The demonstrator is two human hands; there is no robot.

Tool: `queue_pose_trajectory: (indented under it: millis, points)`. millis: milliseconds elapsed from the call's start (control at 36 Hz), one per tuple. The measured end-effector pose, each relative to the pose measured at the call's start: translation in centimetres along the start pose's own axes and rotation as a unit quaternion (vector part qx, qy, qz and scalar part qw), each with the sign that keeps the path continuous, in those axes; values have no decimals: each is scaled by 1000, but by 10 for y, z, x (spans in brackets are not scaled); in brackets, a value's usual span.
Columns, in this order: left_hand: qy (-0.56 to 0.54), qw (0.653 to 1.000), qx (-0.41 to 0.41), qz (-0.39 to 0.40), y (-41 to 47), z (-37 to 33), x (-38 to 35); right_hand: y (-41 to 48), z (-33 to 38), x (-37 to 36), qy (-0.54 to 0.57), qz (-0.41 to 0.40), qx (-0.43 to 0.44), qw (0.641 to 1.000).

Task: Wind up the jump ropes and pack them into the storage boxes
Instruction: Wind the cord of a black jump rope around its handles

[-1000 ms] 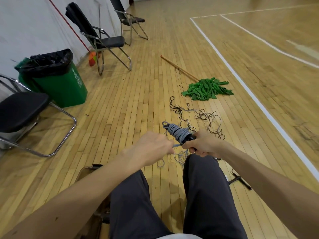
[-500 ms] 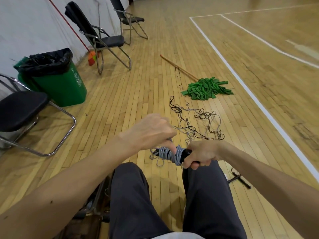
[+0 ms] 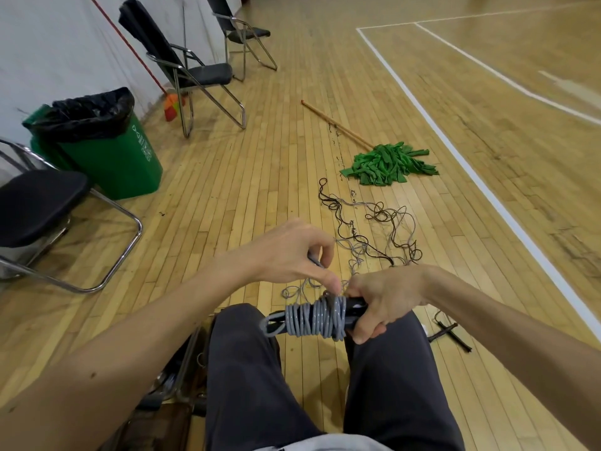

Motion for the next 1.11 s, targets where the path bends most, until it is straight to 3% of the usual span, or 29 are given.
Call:
queue_pose_trajectory:
  millis: [167,417,722,861,1111]
  points:
    - [-178,984,-24,-9,-7,4,-8,-4,2,-1,20,16,60,998]
    - [-356,932,-36,-49,-14,15,-20,3,7,0,120,28,178,976]
    - [-433,876,22,-209,-20,23,-31,13,12,14,237,-86,280,926]
    - [-476,851,38,-218,-24,34,-38,22,13,24,324,-113,274,898]
    - [-562,797,85,-206,-45,59,-43,55,29,27,329,-137,202,912]
Point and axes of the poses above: each hand's wrist, its own y-axis towards the middle knuckle, its own x-axis out of the back of the hand, z = x × y, the point moved 1 cm from there along y, towards the middle knuckle, and after that the axes turned 10 degrees about z, right-handed, at the moved point
